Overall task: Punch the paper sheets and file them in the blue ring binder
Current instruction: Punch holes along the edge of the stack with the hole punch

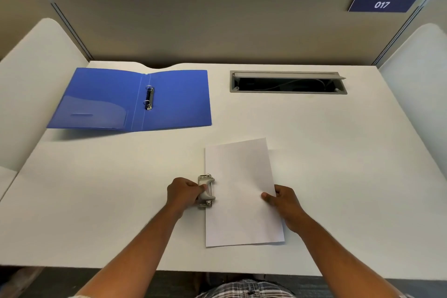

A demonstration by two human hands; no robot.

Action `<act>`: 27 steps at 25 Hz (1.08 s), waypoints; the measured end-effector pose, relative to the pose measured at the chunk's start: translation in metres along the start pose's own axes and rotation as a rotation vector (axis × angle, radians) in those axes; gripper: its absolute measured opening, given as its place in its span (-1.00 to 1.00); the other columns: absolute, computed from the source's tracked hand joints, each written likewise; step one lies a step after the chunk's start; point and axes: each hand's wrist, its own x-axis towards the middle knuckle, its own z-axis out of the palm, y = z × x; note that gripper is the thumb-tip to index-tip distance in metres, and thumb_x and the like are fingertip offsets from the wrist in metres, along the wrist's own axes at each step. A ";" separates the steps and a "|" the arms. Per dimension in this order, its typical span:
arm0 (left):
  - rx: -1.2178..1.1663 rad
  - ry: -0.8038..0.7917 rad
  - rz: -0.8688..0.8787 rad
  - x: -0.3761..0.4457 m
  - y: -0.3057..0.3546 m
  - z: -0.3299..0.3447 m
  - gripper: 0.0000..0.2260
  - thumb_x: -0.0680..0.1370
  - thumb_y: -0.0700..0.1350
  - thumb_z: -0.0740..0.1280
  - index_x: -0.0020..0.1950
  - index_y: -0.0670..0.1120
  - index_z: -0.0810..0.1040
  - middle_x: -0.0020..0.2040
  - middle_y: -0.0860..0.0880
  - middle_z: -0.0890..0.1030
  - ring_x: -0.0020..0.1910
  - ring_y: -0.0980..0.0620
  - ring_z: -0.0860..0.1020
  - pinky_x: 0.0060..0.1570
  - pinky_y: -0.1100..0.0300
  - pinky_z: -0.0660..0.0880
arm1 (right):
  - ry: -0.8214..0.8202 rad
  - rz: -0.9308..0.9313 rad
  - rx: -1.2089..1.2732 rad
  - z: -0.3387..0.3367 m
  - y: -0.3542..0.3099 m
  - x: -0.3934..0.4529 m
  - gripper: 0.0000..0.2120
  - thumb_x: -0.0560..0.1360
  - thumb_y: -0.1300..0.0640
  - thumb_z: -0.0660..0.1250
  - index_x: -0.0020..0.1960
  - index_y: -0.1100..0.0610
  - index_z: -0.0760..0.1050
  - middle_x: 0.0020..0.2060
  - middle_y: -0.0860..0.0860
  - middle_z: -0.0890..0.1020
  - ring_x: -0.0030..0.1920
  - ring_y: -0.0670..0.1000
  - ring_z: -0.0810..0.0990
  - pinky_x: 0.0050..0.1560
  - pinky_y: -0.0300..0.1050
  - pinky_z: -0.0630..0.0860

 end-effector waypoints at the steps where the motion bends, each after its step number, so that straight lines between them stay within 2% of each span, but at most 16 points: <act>1: -0.003 0.003 0.002 -0.001 -0.001 0.000 -0.75 0.27 0.00 0.61 -0.45 -0.11 0.64 -0.30 -0.13 0.72 -0.20 -0.14 0.72 -0.09 -0.09 0.67 | -0.006 0.012 0.010 0.000 0.000 0.000 -0.90 0.49 0.23 0.50 0.01 0.19 0.69 -0.11 0.09 0.77 -0.12 0.13 0.74 -0.14 -0.05 0.63; 4: -0.014 0.011 0.008 -0.006 -0.002 0.001 -0.76 0.29 0.00 0.60 -0.40 -0.10 0.64 -0.28 -0.11 0.72 -0.19 -0.11 0.72 -0.08 -0.07 0.67 | -0.036 0.030 0.028 -0.004 -0.001 0.001 -0.86 0.49 0.23 0.49 0.05 0.20 0.69 -0.06 0.10 0.77 -0.02 0.19 0.74 -0.07 0.01 0.66; 11: 0.013 0.018 0.025 -0.009 -0.002 0.002 -0.77 0.32 0.00 0.58 -0.38 -0.10 0.64 -0.27 -0.10 0.72 -0.21 -0.11 0.71 -0.07 -0.05 0.67 | -0.025 0.035 0.007 -0.014 -0.001 0.005 -0.86 0.50 0.25 0.48 0.05 0.19 0.70 -0.06 0.12 0.77 0.01 0.23 0.73 0.12 0.18 0.66; 14: 0.023 0.042 0.038 -0.012 -0.003 0.005 -0.77 0.34 -0.01 0.55 -0.33 -0.15 0.65 -0.27 -0.13 0.71 -0.27 -0.11 0.67 -0.11 -0.02 0.64 | 0.009 0.035 0.014 -0.016 0.003 0.005 -0.87 0.50 0.25 0.49 0.05 0.19 0.70 -0.07 0.12 0.77 0.00 0.23 0.74 0.13 0.21 0.65; 17: -0.014 0.047 0.026 -0.012 -0.005 0.005 -0.78 0.32 0.00 0.57 -0.34 -0.13 0.66 -0.28 -0.10 0.71 -0.19 -0.12 0.70 -0.09 -0.06 0.67 | 0.036 0.039 0.031 -0.021 0.006 0.002 -0.85 0.50 0.25 0.49 0.07 0.18 0.69 -0.07 0.11 0.77 -0.02 0.24 0.74 0.12 0.22 0.66; 27: -0.053 0.046 0.011 -0.009 -0.009 0.005 -0.77 0.30 0.00 0.59 -0.30 -0.14 0.67 -0.28 -0.09 0.72 -0.19 -0.11 0.71 -0.09 -0.09 0.67 | 0.108 0.052 -0.044 -0.067 -0.002 0.006 -0.89 0.48 0.25 0.49 0.01 0.19 0.70 -0.08 0.14 0.77 -0.02 0.28 0.73 0.12 0.27 0.65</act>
